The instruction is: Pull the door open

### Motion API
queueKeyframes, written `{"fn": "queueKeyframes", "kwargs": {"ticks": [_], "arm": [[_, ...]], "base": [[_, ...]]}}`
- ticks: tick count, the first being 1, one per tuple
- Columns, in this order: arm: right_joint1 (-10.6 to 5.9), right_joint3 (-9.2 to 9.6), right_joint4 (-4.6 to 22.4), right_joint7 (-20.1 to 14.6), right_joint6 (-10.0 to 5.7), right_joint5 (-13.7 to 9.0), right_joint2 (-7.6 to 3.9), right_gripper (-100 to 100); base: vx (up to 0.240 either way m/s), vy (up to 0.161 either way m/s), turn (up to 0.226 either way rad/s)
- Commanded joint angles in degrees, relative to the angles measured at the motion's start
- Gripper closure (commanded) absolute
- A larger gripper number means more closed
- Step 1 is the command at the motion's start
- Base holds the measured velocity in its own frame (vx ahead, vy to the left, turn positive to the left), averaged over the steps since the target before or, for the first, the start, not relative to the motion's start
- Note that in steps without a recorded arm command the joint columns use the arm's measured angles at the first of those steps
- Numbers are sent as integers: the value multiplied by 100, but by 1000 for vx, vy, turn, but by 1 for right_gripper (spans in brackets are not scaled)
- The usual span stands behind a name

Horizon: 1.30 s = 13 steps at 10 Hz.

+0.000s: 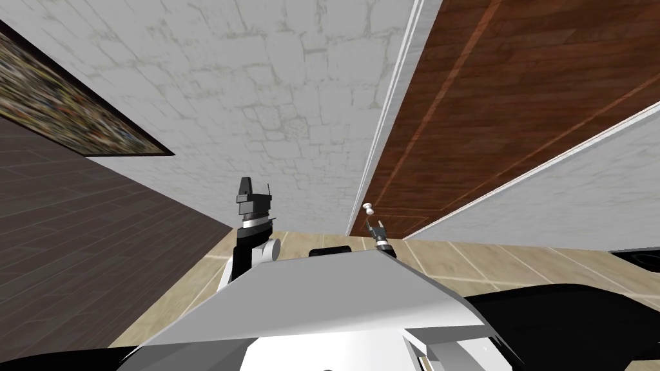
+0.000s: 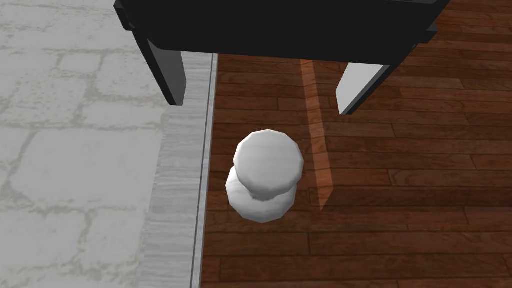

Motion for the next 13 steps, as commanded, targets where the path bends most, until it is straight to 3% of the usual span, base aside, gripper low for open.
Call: {"fn": "queueKeyframes", "kwargs": {"ticks": [1, 5, 6, 7, 12, 13], "arm": [[-31, -92, 152, -68, -83, -49, -60, -100], [-86, -272, 445, -193, -229, -145, -177, -100], [-45, -247, 348, -173, -183, -132, -163, -100], [-45, -247, 348, -173, -183, -132, -163, 100], [-45, -247, 348, -173, -183, -132, -163, 100], [-66, -241, 378, -398, -165, -149, -168, 100]], "base": [[179, 8, 123], [181, -23, 112], [74, -17, 25], [-8, -1, -27], [-14, 1, 1], [-18, -6, 24]]}}
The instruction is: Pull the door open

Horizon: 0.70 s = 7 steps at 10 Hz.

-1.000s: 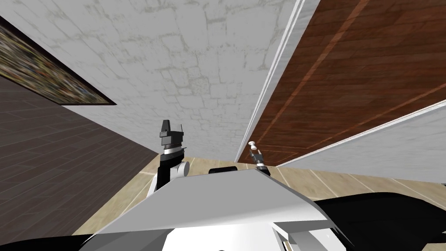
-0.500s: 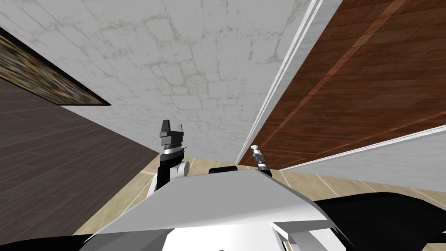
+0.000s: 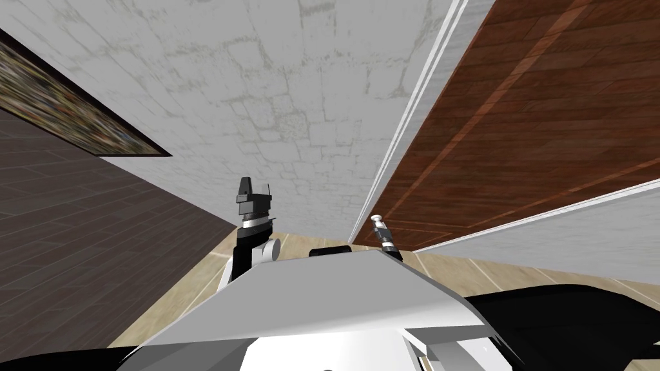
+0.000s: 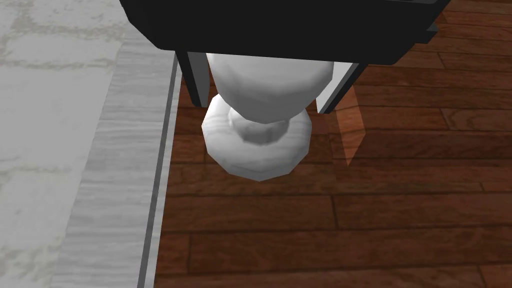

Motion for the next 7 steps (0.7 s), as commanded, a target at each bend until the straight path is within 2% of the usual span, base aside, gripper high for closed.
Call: {"fn": "queueKeyframes", "kwargs": {"ticks": [1, 7], "arm": [[-20, 9, 15, -209, -3, -15, 5, 100], [-110, 32, 92, -1019, 5, -84, 7, 100]], "base": [[-24, -9, 23], [-27, -6, 22]]}}
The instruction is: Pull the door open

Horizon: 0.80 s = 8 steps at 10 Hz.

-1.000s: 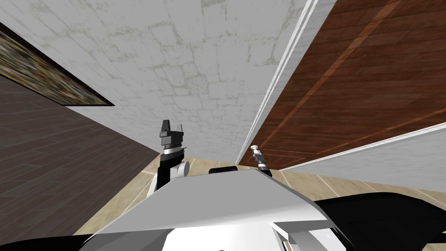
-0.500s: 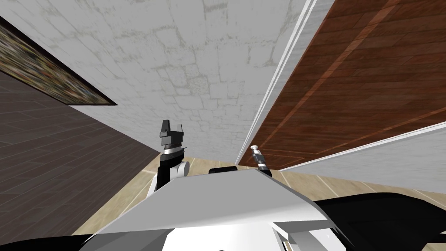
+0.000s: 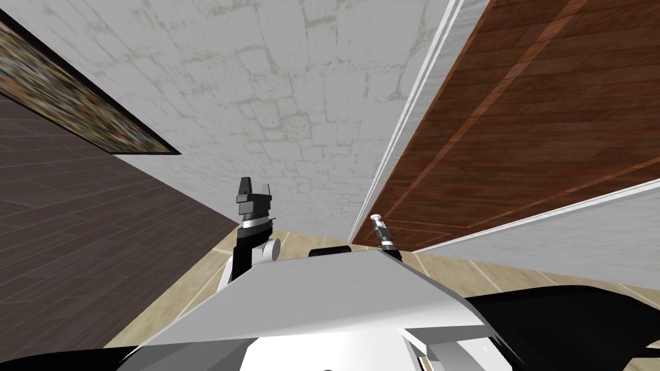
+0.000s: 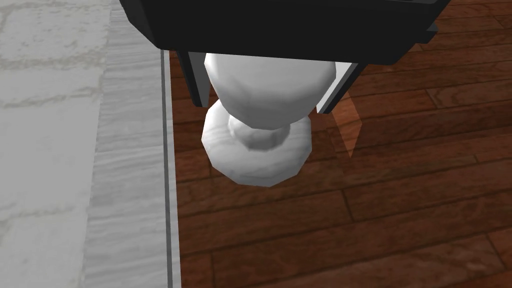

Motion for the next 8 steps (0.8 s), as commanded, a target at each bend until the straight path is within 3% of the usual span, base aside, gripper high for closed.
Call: {"fn": "queueKeyframes", "kwargs": {"ticks": [1, 8], "arm": [[-20, 25, 33, -286, 7, -22, 16, 100], [-144, 57, 139, -1248, 17, -117, 18, 100]], "base": [[-40, -4, 24], [-32, -7, 25]]}}
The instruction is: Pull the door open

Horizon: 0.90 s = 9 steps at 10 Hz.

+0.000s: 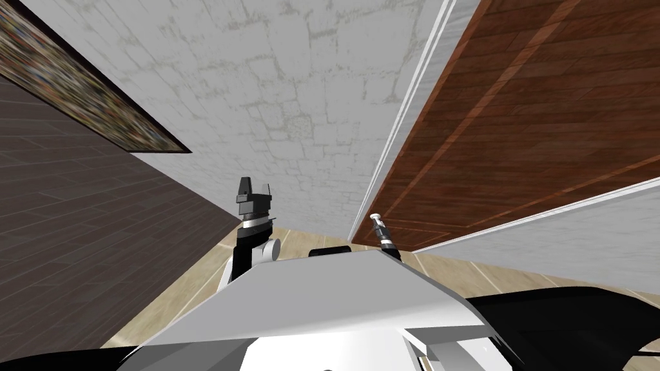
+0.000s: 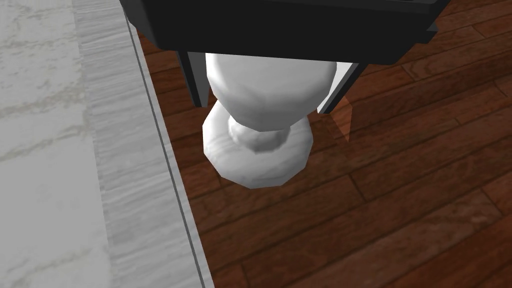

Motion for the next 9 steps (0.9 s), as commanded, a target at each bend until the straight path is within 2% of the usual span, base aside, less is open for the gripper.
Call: {"fn": "queueKeyframes", "kwargs": {"ticks": [1, 5, 6, 7, 9], "arm": [[-16, 26, 36, -190, -1, -9, 20, 100], [-107, 50, 115, -843, 7, -79, 21, 100], [-107, 50, 115, -866, 7, -79, 21, 100], [-138, 58, 141, -1092, 9, -102, 22, 100], [-169, 66, 169, -1319, 12, -127, 22, 100]], "base": [[-26, -7, 18], [-39, -5, 29], [-26, -8, 14], [-27, -7, 27], [-44, -9, 36]]}}
